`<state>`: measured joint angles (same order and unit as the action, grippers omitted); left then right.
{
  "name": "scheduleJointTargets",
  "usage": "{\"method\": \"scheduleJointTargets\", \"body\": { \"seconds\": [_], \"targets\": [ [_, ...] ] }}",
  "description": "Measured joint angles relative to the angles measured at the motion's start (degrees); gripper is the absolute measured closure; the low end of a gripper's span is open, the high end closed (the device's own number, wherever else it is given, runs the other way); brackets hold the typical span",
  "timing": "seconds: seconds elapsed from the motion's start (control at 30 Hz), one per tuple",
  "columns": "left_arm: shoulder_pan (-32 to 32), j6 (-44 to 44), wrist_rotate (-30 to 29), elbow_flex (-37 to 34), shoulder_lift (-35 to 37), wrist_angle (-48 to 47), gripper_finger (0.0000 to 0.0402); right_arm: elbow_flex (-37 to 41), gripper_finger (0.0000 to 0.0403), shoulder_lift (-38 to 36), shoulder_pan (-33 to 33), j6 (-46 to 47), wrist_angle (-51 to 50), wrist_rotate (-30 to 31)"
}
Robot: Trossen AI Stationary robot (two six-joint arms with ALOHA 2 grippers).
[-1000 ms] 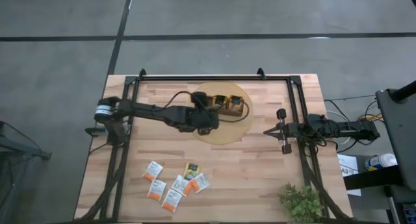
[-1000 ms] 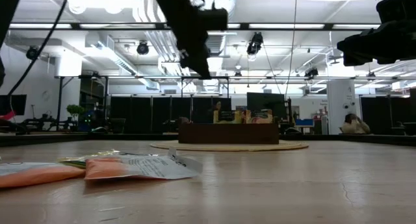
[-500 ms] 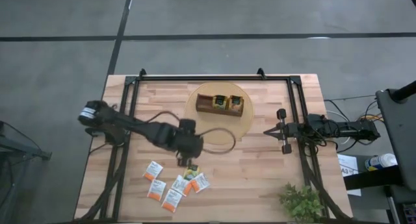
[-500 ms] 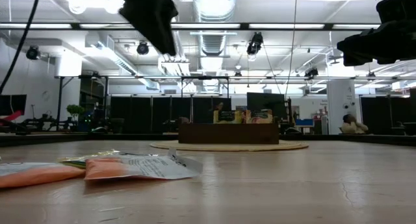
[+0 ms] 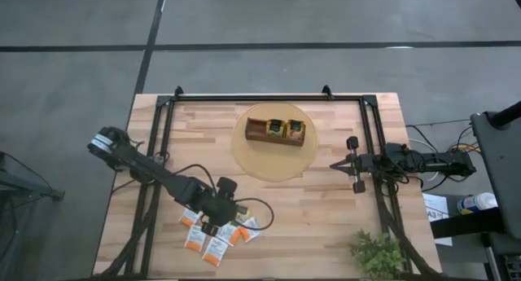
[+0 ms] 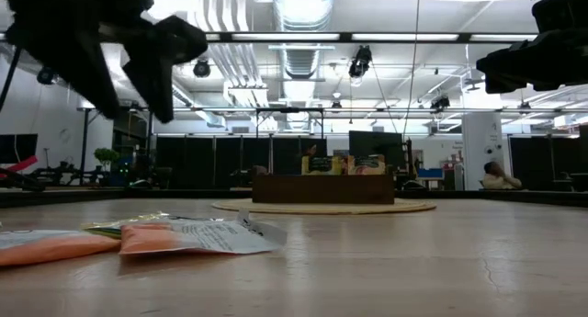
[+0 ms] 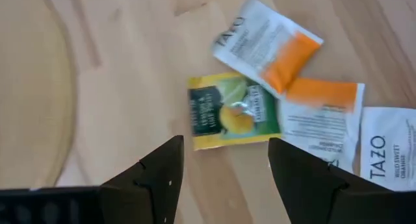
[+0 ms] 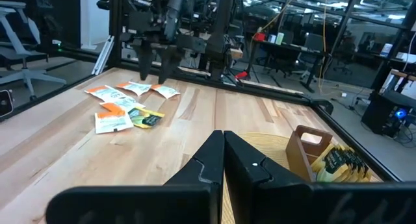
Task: Pick & Place Tea
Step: Put the green tea bag into the middle section of wooden organizer
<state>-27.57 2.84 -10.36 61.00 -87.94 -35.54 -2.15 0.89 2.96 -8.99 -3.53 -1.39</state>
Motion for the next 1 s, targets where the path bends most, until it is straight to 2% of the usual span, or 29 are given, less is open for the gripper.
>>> {"method": "scheduleJointTargets", "body": {
  "seconds": [0.23, 0.57, 1.0],
  "targets": [
    [0.2, -1.4, -0.2, -0.5, -2.4, 2.8, 0.0184, 0.0, 0.0394, 0.0, 0.0, 0.0, 0.0, 0.0],
    [3.8, -3.5, 0.3, 5.3, -8.1, -3.2, 0.0184, 0.0, 0.0394, 0.0, 0.0, 0.0, 0.0, 0.0],
    [6.7, -3.8, 4.6, 5.5, -14.3, 1.8, 0.0184, 0.0, 0.0394, 0.0, 0.0, 0.0, 0.0, 0.0]
  ]
}}
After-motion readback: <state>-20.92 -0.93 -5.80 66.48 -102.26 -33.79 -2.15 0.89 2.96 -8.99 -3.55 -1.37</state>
